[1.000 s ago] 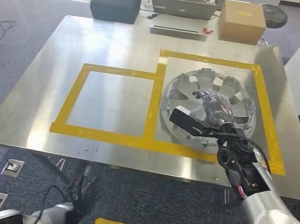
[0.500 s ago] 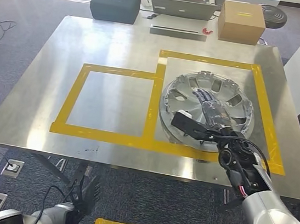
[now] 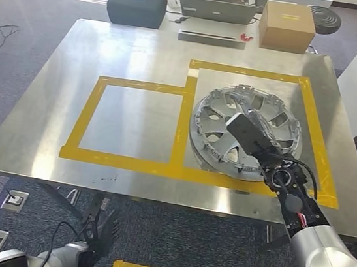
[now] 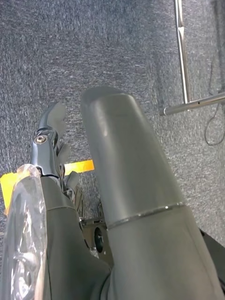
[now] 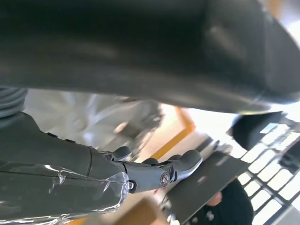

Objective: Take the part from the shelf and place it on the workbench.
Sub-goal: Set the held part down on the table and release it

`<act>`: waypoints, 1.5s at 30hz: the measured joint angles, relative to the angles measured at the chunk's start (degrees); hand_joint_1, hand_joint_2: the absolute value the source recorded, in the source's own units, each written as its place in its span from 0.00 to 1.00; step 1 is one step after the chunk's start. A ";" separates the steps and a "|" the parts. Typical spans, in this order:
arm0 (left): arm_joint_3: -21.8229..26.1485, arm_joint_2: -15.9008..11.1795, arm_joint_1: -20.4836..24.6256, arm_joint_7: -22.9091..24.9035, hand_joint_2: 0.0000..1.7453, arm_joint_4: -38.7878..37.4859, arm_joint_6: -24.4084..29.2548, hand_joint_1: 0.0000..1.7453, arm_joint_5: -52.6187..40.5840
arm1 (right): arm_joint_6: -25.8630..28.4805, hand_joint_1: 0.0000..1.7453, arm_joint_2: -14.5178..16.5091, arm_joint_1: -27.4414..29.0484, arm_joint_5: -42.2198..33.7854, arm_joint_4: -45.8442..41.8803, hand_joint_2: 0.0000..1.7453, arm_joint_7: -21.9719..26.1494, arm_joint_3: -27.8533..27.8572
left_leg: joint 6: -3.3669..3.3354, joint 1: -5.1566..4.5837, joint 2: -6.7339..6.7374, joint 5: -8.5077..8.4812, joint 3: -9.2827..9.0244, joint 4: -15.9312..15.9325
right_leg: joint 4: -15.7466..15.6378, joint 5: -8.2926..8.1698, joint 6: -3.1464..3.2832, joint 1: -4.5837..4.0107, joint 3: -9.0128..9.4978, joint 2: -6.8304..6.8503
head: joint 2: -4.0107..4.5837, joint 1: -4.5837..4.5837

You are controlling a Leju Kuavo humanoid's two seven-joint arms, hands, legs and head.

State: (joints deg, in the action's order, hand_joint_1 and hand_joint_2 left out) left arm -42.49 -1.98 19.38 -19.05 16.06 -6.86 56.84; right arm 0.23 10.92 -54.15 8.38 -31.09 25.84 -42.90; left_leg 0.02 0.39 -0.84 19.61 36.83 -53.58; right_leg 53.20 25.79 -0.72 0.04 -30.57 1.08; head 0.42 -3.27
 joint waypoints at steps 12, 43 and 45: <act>0.00 -0.89 -0.33 -0.70 0.00 -0.02 0.00 0.00 1.01 | -5.27 0.00 -7.39 5.41 -29.37 -25.86 0.00 -4.86 4.30 | 0.06 0.00 0.41 0.06 -0.14 0.00 | -0.03 -0.08 0.01 0.00 0.00 -0.45 | 0.00 0.02; 0.00 -3.74 -1.53 -3.13 0.00 -0.02 1.55 0.00 3.29 | -12.72 0.00 -19.36 35.80 -42.98 -66.36 0.00 -3.09 6.90 | 0.18 -0.10 0.50 0.77 -0.86 0.04 | -0.15 0.42 0.18 0.03 0.79 -0.69 | 0.00 0.04; 0.00 -3.78 -1.54 -3.13 0.00 -0.01 1.47 0.00 3.08 | -12.93 0.00 -19.35 36.45 -42.60 -66.96 0.00 -3.32 7.29 | -0.42 -0.34 0.47 0.86 -0.87 0.07 | -0.43 0.26 -0.25 0.19 1.21 -0.63 | 0.00 -0.02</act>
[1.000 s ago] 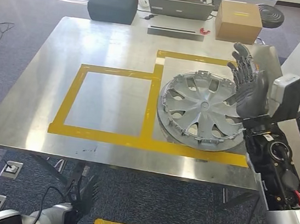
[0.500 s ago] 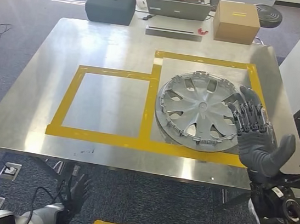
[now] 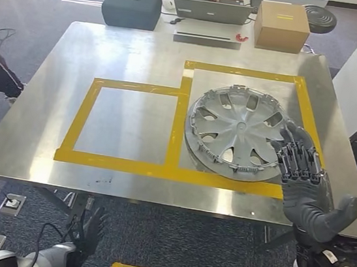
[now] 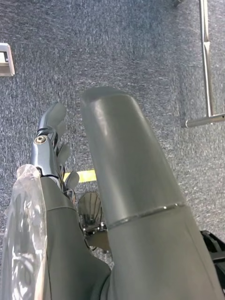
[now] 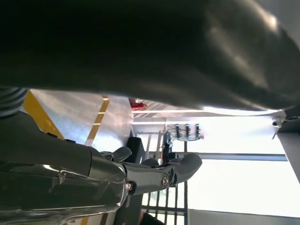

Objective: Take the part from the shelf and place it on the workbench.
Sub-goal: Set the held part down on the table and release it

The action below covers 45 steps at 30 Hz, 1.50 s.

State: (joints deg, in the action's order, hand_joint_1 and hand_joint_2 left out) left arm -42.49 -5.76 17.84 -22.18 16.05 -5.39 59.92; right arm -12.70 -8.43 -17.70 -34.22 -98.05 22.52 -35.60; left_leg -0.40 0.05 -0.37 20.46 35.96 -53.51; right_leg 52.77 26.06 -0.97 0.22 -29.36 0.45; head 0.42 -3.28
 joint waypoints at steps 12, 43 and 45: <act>0.00 0.39 1.00 0.98 0.00 0.02 -0.03 0.00 -0.75 | 0.26 0.00 -0.03 2.01 2.25 -1.36 0.00 -2.56 1.88 | 1.12 1.83 0.22 -1.09 -0.68 1.01 | 4.36 1.96 -3.67 2.73 -1.07 -0.39 | 0.00 0.66; 0.00 1.05 2.74 1.85 0.00 0.04 0.01 0.00 -1.30 | -1.55 0.00 -1.78 1.53 5.01 -1.82 0.00 -3.66 3.18 | -0.60 0.19 0.43 1.85 -2.12 -0.73 | 4.66 1.74 -0.58 0.62 0.48 -0.84 | 0.00 0.52; 0.00 1.10 2.83 1.91 0.00 0.04 0.01 0.00 -1.31 | -1.60 0.00 -1.78 1.40 5.02 -1.83 0.00 -3.65 3.21 | 0.06 0.12 0.42 1.40 -1.82 -0.76 | 1.66 1.43 -0.37 0.31 2.03 -0.87 | 0.00 0.56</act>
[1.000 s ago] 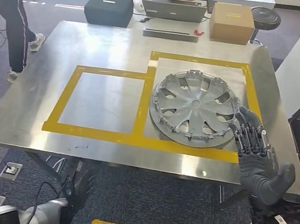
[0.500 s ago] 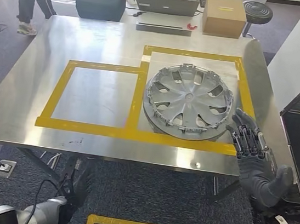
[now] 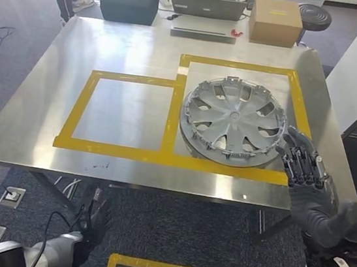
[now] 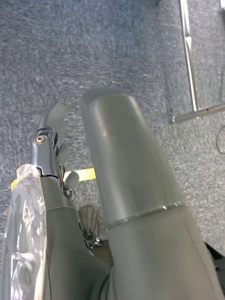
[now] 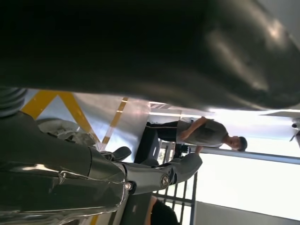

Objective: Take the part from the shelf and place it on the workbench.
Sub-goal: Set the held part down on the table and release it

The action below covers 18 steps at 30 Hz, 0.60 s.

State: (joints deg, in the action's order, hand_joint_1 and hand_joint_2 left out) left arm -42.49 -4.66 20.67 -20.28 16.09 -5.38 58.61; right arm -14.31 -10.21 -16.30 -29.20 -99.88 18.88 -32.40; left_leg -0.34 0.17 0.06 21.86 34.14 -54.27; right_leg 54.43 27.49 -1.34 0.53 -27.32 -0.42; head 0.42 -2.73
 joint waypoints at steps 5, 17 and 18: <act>0.00 0.03 0.12 0.04 0.00 -0.01 -0.02 0.00 -0.01 | -0.07 0.00 0.00 -0.34 0.05 0.01 0.00 0.01 0.03 | 1.51 0.19 -0.13 4.29 2.73 -5.81 | -1.27 -1.61 1.50 0.56 -0.77 0.27 | 0.00 -0.21; 0.00 -0.05 0.22 -0.06 0.00 -0.02 -0.15 0.00 0.23 | -0.49 0.00 -0.03 0.47 0.68 0.33 0.00 0.27 0.02 | 0.74 0.75 -0.61 3.37 -3.57 0.00 | -0.42 -3.73 -0.49 0.37 -3.95 0.10 | 0.00 -0.70; 0.00 -0.09 0.18 -0.10 0.00 -0.02 -0.19 0.00 0.33 | -0.49 0.00 -0.05 0.83 0.63 0.32 0.00 0.27 0.02 | 0.29 0.73 -0.53 3.17 -3.40 0.12 | 0.17 -3.10 -0.70 0.46 -4.37 0.11 | 0.00 -0.63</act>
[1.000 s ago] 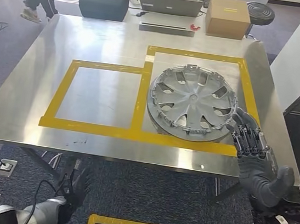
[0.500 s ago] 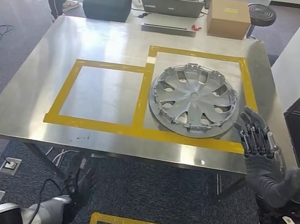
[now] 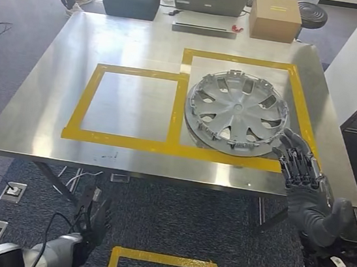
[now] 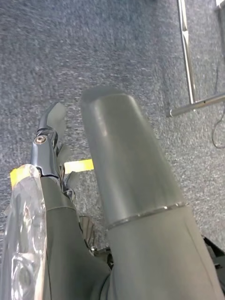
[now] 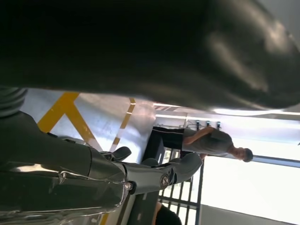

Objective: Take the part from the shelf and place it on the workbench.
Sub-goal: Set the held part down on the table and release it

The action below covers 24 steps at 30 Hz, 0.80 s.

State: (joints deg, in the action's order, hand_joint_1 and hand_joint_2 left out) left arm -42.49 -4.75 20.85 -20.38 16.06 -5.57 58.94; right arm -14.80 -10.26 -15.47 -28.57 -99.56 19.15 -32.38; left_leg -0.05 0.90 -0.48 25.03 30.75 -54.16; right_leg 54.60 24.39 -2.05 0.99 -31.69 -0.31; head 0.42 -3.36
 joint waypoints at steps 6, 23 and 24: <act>0.00 -0.19 -0.41 -0.17 0.00 0.00 -0.09 0.00 0.25 | 0.05 0.00 -0.12 1.25 -0.24 -0.02 0.00 0.04 0.03 | -1.90 -0.99 0.29 -1.56 1.89 0.13 | 17.80 9.98 -0.04 -0.13 -5.75 0.10 | 0.00 0.57; 0.00 -0.21 -0.61 -0.22 0.00 0.00 0.21 0.00 -0.13 | -0.11 0.00 -0.14 1.83 -0.82 -0.93 0.00 -0.25 0.42 | 2.20 0.31 0.26 4.22 7.15 -15.02 | -2.27 -1.42 3.06 -0.79 0.90 0.49 | 0.00 -0.18; 0.00 -0.21 -0.54 -0.20 0.00 0.01 0.21 0.00 -0.17 | -0.11 0.00 -0.14 1.82 -0.83 -0.94 0.00 -0.27 0.45 | 2.43 0.62 0.28 2.65 4.37 -11.16 | -1.90 -1.72 2.79 -0.72 0.26 0.48 | 0.00 -0.22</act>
State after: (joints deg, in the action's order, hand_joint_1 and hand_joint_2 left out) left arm -42.49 -4.96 20.31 -20.58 16.07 -5.35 58.77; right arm -14.91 -10.40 -13.65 -29.40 -100.50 18.87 -31.93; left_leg 2.37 1.52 -0.20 27.68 35.11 -65.31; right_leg 52.70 22.67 0.75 0.27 -31.43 0.16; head 0.42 -3.58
